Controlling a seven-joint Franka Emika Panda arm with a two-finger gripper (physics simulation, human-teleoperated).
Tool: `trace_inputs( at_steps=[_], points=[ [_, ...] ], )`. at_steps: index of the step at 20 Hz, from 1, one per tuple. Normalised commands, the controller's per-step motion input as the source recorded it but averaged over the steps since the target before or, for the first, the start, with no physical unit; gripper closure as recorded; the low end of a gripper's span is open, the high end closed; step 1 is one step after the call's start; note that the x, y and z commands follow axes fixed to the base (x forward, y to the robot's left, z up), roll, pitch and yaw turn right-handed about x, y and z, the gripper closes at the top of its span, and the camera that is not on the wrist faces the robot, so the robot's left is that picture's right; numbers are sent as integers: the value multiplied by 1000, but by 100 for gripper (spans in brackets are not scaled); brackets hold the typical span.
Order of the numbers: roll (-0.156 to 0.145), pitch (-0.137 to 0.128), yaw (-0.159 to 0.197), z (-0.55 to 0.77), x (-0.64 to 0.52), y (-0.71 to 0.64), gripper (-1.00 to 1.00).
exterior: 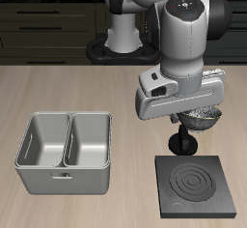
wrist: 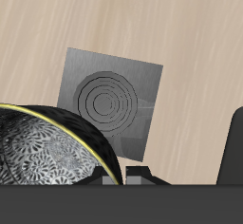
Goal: Place the black bowl on the flat stove and turn on the flat stove
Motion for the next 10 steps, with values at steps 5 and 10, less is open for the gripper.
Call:
trace_inputs(
  at_steps=[5, 10],
  points=[
    [-1, 10, 21, -122, 147, -14, 100],
    [5, 1, 33, -79, 126, 20, 100]
  ],
)
